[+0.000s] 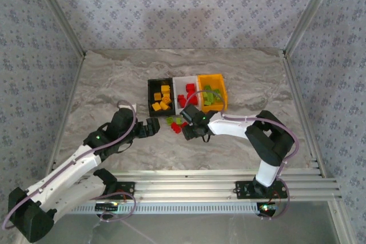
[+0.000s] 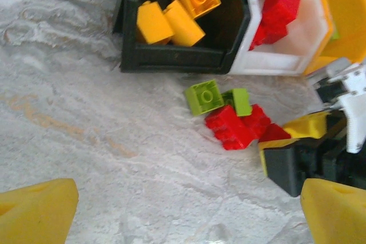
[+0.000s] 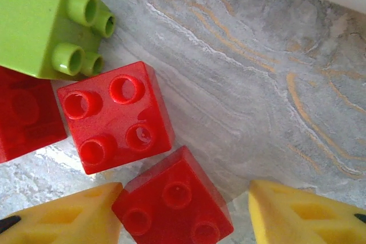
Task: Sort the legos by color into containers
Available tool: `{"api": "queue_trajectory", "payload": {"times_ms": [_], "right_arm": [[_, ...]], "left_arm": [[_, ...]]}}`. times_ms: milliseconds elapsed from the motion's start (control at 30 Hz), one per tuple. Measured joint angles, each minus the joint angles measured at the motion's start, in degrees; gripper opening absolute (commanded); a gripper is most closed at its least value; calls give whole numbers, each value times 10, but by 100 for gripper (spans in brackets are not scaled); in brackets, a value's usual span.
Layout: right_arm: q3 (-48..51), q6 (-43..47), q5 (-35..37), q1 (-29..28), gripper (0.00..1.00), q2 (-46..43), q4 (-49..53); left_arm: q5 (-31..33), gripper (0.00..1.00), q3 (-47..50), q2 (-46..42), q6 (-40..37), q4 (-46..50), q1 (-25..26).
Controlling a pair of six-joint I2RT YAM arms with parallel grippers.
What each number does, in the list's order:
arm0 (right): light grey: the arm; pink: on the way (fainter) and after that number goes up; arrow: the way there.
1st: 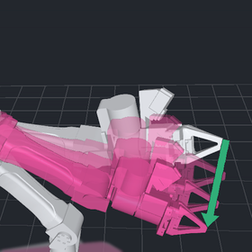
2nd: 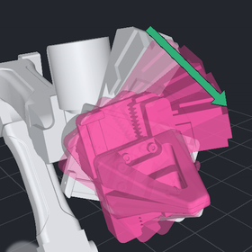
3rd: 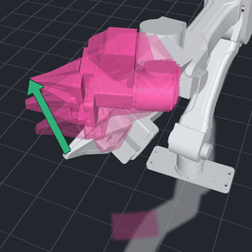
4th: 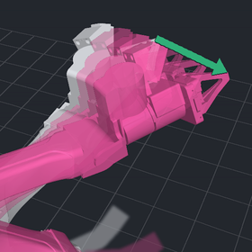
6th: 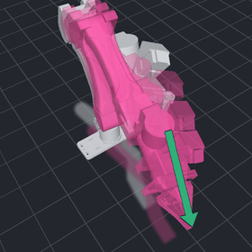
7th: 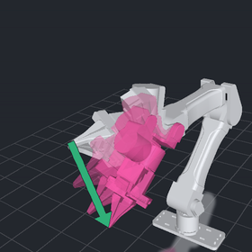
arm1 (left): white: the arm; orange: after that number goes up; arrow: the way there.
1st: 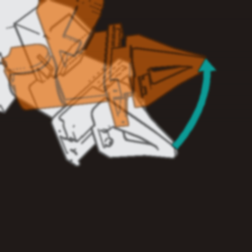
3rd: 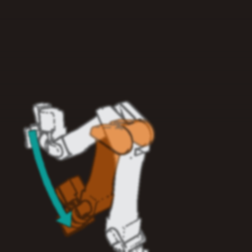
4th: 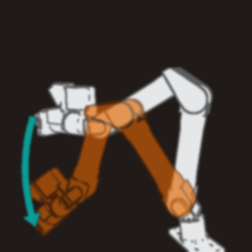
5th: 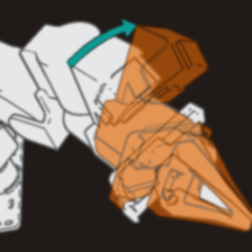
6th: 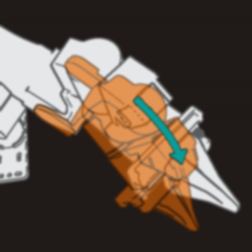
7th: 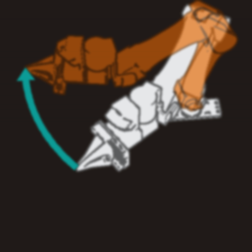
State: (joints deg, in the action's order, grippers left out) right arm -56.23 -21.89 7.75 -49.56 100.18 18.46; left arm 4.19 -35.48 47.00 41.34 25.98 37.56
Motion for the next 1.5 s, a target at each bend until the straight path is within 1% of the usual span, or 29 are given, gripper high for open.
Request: {"api": "queue_trajectory", "payload": {"times_ms": [100, 267, 367, 500, 567, 667, 767, 900, 967, 1033, 1100, 1200, 1267, 1400, 1500], "right_arm": [[0, 0, 7, -2, 46, 0, 0], [1, -1, 11, -10, 39, -4, -2], [8, -3, 5, -20, 39, -24, 0], [11, -8, 4, -28, 39, -97, 17], [-7, -10, 6, -25, 39, -125, 34], [-59, -12, 7, -11, 40, -129, 41], [-144, -23, 9, 22, 41, -87, 51], [-243, -35, 12, 74, 42, 9, 48], [-277, -39, 15, 90, 43, 53, 56], [-312, -42, 15, 101, 44, 101, 66], [-336, -42, 15, 107, 49, 136, 78], [-360, -42, 14, 109, 68, 162, 99], [-368, -42, 15, 109, 75, 164, 105], [-366, -38, 17, 100, 77, 148, 103], [-328, -37, 17, 75, 75, 101, 97]], "left_arm": [[4, 100, 8, -1, 2, 0, -1], [14, 99, 17, -1, 3, 0, -1], [21, 100, 25, -1, 4, 0, -1], [32, 99, 39, -7, 7, 2, -1], [33, 100, 47, -13, 9, 4, -1], [34, 100, 59, -21, 14, 9, -1], [34, 100, 68, -28, 19, 13, -1], [34, 100, 71, -48, 23, 25, -1], [34, 99, 73, -60, 23, 29, -1], [34, 100, 76, -71, 23, 33, -1], [35, 100, 77, -80, 23, 41, -1], [41, 100, 77, -86, 23, 47, -1], [43, 100, 77, -88, 23, 54, -1], [45, 100, 77, -90, 23, 60, -2], [48, 100, 77, -92, 23, 64, -4]]}}
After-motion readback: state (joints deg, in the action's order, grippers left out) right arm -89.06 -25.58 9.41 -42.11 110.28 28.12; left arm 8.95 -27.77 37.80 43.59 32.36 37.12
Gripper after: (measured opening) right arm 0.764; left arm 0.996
